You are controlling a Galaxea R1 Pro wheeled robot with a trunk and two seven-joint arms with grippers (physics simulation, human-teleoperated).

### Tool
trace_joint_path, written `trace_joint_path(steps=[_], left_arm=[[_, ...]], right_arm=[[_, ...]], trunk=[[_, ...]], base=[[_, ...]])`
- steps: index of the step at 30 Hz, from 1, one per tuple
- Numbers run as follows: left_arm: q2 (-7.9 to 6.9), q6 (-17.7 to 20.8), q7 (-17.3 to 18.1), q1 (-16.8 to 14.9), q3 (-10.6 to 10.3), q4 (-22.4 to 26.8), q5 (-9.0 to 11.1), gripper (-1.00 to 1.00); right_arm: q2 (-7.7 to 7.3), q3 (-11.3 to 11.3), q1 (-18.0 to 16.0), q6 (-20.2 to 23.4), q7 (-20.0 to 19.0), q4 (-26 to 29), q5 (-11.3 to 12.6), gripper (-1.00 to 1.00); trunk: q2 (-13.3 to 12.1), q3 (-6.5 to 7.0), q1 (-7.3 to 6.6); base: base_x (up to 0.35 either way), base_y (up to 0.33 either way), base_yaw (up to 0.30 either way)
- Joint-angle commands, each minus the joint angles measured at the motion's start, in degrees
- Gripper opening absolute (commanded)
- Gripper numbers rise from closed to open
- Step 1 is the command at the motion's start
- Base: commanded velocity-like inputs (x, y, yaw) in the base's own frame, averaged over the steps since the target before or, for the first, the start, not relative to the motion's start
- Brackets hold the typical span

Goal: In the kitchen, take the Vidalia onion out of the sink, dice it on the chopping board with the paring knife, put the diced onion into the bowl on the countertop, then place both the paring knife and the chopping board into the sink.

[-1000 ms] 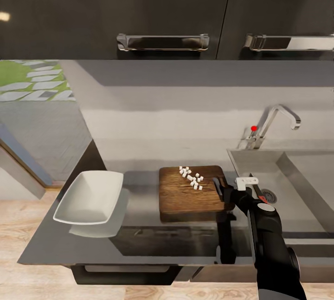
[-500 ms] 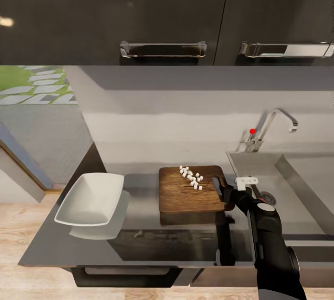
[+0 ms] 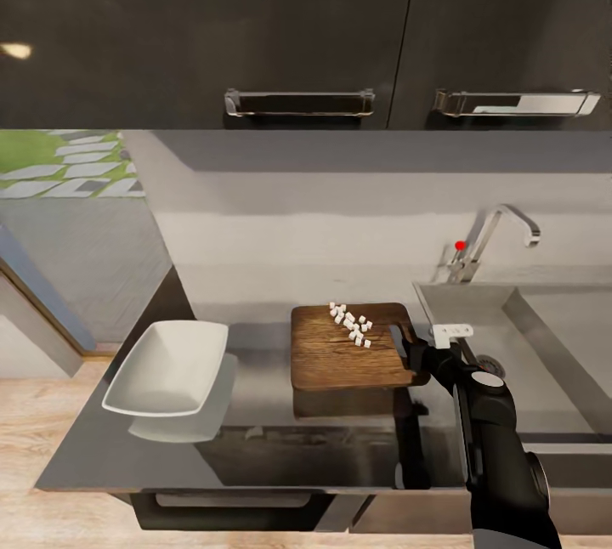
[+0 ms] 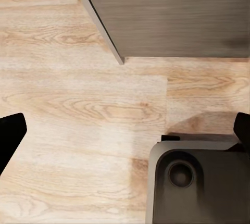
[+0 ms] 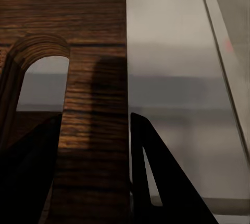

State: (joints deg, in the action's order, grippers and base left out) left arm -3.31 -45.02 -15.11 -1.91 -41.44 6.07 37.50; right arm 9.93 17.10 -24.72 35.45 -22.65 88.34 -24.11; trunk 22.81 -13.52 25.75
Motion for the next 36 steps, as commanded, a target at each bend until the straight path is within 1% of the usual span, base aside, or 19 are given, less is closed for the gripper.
trace_joint_path(steps=[1, 6, 12, 24, 31, 36], left_arm=[[-0.03, -0.1, -0.5, 0.0, -0.5, 0.1, 0.0, 1.0], [-0.03, 0.0, -0.5, 0.0, -0.5, 0.1, 0.0, 1.0], [-0.03, 0.0, -0.6, 0.0, -0.5, 0.1, 0.0, 1.0], [-0.03, 0.0, -0.6, 0.0, -0.5, 0.1, 0.0, 1.0], [-0.03, 0.0, -0.6, 0.0, -0.4, 0.1, 0.1, 1.0], [-0.03, 0.0, -0.6, 0.0, -0.4, 0.1, 0.0, 1.0]], right_arm=[[0.06, 0.1, -0.1, 0.1, -0.6, 0.1, -0.6, -1.0], [0.06, 0.1, -0.1, 0.1, -0.6, 0.1, -0.6, -1.0], [0.06, 0.1, -0.1, 0.1, -0.6, 0.1, -0.6, -1.0], [0.06, 0.1, -0.1, 0.1, -0.6, 0.1, -0.6, -1.0], [0.06, 0.1, -0.1, 0.1, -0.6, 0.1, -0.5, -1.0], [0.06, 0.1, -0.1, 0.1, -0.6, 0.1, -0.5, -1.0]], trunk=[[0.1, -0.02, 0.03], [0.1, 0.44, 0.03], [0.1, 0.98, 0.03], [0.1, 2.07, 0.03], [0.1, 2.7, 0.03], [0.1, 3.15, 0.03]], base=[[0.0, 0.0, 0.0], [0.0, 0.015, 0.0], [0.0, 0.161, 0.0], [0.004, 0.029, 0.0], [0.24, 0.146, 0.0], [0.147, 0.031, 0.0]])
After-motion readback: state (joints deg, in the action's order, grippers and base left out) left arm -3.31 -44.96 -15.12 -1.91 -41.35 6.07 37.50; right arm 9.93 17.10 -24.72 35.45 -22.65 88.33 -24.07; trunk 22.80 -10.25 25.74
